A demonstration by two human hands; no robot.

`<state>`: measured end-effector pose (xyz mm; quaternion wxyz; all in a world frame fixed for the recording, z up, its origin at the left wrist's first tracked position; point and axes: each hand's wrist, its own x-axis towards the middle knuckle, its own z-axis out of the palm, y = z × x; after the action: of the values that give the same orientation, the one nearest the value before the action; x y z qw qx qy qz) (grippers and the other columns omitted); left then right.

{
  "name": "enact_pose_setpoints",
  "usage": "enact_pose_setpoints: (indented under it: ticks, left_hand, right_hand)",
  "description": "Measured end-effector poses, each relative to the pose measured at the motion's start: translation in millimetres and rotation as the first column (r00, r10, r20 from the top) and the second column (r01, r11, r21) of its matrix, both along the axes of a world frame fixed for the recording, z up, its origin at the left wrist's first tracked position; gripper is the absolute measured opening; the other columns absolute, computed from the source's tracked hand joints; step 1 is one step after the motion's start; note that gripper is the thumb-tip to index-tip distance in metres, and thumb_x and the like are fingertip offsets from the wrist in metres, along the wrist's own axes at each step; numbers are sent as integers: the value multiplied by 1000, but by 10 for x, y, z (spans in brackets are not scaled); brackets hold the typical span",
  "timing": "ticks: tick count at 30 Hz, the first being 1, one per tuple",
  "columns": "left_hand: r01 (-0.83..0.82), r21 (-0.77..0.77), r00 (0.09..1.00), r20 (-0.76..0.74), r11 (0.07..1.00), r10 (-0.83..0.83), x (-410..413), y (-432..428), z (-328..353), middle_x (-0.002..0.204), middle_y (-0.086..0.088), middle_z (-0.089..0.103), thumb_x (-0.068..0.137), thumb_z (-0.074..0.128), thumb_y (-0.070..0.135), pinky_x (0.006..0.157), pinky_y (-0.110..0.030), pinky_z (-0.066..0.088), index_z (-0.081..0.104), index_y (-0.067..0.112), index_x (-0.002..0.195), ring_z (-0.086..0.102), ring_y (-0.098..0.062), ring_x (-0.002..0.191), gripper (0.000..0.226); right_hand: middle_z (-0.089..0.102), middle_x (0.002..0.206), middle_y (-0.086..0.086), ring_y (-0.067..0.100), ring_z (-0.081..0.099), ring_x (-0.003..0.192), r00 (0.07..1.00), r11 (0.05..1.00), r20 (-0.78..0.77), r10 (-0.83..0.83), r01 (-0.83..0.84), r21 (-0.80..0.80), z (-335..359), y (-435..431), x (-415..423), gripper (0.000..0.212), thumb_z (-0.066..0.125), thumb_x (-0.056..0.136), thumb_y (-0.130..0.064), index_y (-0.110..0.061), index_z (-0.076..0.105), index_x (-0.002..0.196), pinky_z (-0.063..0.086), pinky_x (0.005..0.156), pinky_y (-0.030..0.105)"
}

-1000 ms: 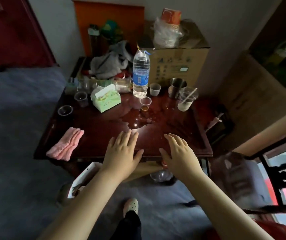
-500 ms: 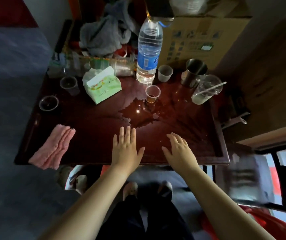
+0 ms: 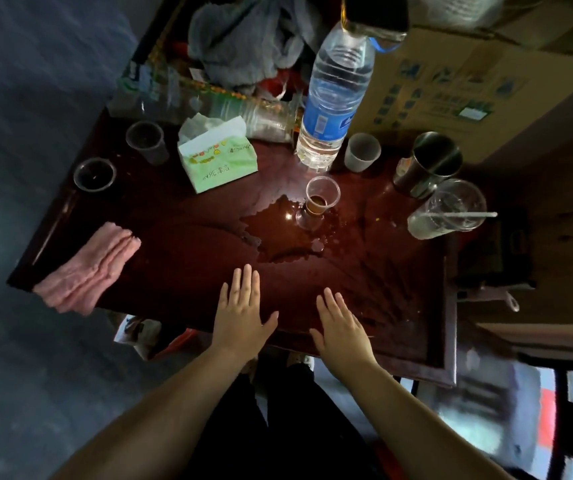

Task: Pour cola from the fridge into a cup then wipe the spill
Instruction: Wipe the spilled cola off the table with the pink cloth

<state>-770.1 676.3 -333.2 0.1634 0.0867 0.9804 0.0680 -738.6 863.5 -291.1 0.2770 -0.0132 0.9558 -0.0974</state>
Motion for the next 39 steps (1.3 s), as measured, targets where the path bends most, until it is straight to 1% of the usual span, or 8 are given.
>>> enact_pose_setpoints:
  ticks: [5,11,15,18,20,22,32,39]
  left_hand:
    - [2,10,1000,31,1000,-2,-10,-2,2,159,-13,-5,88,23,58,119,-44,4,-10,8,145,-3,-27,148,83]
    - [-16,14,1000,14,1000,15,-16,-5,-28,156,-15,8,83,16,58,115,-45,15,9,4,146,14,-29,146,83]
    - [-6,6,1000,-14,1000,6,-16,-6,-51,155,-13,-5,84,14,58,116,-43,6,1,5,146,-1,-26,145,83]
    - [0,21,1000,-4,1000,0,-5,-10,-74,155,-13,-2,89,37,56,116,-43,9,3,5,146,3,-27,146,83]
    - [-13,23,1000,-18,1000,14,-7,-9,-57,155,-14,7,87,37,56,115,-44,18,12,3,145,16,-29,145,82]
    - [-30,29,999,-20,999,30,-8,-16,-64,153,-15,14,84,32,57,113,-45,25,20,2,144,25,-30,143,82]
    - [-20,25,1000,-12,999,21,-6,2,-65,155,-14,6,86,50,56,115,-45,18,10,3,145,17,-30,145,89]
    - [20,-8,996,92,1000,-19,-35,-3,9,148,-9,-32,96,29,55,117,-42,-6,-23,7,140,-26,-23,138,83]
  right_hand:
    - [42,140,2,21,37,129,980,983,-170,-106,77,-166,133,117,-343,47,51,93,-34,-13,44,134,37,102,33]
    - [48,131,11,27,43,123,850,975,-511,-129,14,-223,398,243,-1231,51,65,84,-27,-8,48,128,36,103,36]
    - [35,146,14,28,31,135,868,979,-484,-108,7,-205,447,195,-1697,65,67,83,-28,-12,39,140,29,108,35]
    - [29,150,13,28,26,139,890,981,-445,-99,11,-196,384,119,-1870,70,66,85,-32,-14,34,144,28,110,37]
    - [28,151,11,26,23,140,907,978,-403,-121,39,-206,341,80,-1942,70,65,86,-32,-14,31,145,26,111,37]
    - [30,150,10,25,25,139,915,974,-378,-140,58,-220,306,55,-1982,70,64,86,-30,-13,31,145,25,111,35]
    - [47,127,13,29,40,122,883,973,-435,-175,88,-213,331,61,-2030,68,69,83,-20,-10,34,140,36,98,36]
    - [45,132,16,30,39,122,873,980,-479,-88,-9,-197,397,248,-1794,74,68,84,-23,-5,29,144,31,103,34]
